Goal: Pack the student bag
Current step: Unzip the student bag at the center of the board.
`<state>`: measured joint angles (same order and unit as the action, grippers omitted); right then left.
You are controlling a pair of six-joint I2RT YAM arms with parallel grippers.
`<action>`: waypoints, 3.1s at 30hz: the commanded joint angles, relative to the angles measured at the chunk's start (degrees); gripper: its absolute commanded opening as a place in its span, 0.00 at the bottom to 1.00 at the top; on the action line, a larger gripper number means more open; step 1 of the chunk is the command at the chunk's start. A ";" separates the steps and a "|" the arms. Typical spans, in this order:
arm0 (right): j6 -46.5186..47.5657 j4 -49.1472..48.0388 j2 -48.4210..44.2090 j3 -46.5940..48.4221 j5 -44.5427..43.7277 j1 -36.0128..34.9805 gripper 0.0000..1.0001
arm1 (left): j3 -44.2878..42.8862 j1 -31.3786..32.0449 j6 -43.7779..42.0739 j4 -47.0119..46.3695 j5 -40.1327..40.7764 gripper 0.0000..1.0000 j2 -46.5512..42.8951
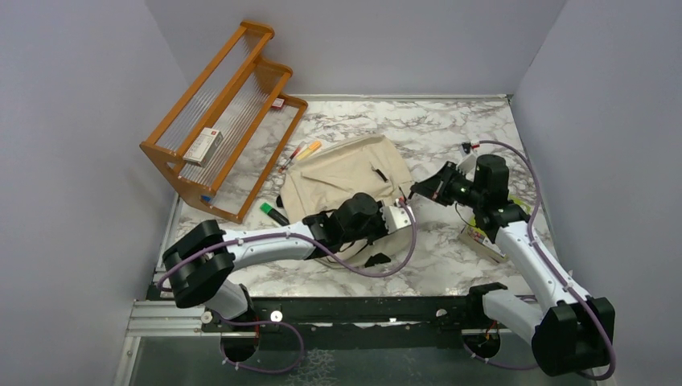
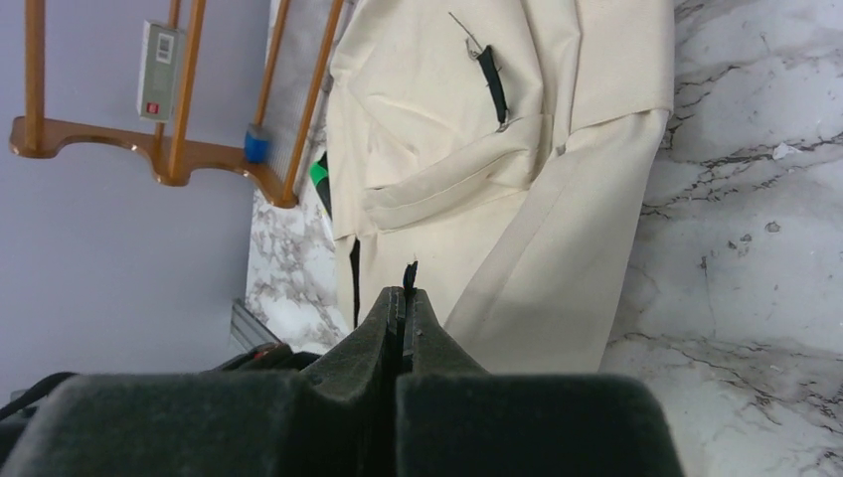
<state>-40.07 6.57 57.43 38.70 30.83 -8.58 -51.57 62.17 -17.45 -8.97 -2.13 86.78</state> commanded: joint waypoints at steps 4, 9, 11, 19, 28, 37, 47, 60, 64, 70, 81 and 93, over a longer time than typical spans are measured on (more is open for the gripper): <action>2.41 -3.52 3.62 1.55 -7.29 -0.04 0.01 | 9.07 5.13 -0.64 0.20 -1.02 0.00 -3.49; 4.73 -0.36 4.42 0.76 -11.48 -0.06 0.00 | 13.83 7.84 2.36 -2.88 1.73 0.00 -4.42; 5.31 -0.08 4.07 -0.34 -14.06 -0.03 0.00 | 15.59 8.40 3.51 -4.33 3.10 0.00 -4.76; 7.14 -0.31 5.35 -0.31 -26.22 -0.03 0.00 | 18.70 9.77 5.14 -3.90 5.27 0.00 -6.94; 8.76 -11.34 14.14 2.48 -28.70 -0.03 0.00 | 18.97 9.74 4.17 -2.13 3.49 0.00 -7.61; 11.96 -20.03 24.88 7.42 -24.05 -0.04 0.01 | 19.33 10.00 4.69 -1.64 4.06 0.00 -9.03; 15.78 -21.60 28.58 11.18 -17.75 0.03 0.01 | 17.75 9.99 4.71 -1.64 10.50 0.63 -9.89; 15.39 -19.19 30.28 13.67 -12.11 -0.01 0.01 | 20.22 9.44 5.75 -7.96 20.06 0.94 -10.40; 14.53 -16.37 30.31 14.77 -12.26 -0.02 0.07 | 17.67 8.80 0.49 -10.50 17.91 0.94 -6.94; 12.92 -10.80 24.78 14.71 -16.36 -0.03 0.27 | 14.67 7.80 -5.10 -10.49 12.90 0.88 -1.91; 12.14 -0.82 10.21 5.76 -11.96 -0.03 0.43 | 12.46 2.99 -6.36 -9.90 7.68 0.61 1.48; 9.12 4.63 1.85 -2.79 -10.94 -0.03 0.44 | 9.11 -1.84 -5.81 -5.16 -2.20 0.25 0.98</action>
<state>-28.53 8.51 61.80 37.65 18.59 -8.88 -39.77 61.36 -23.44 -15.51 1.41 88.29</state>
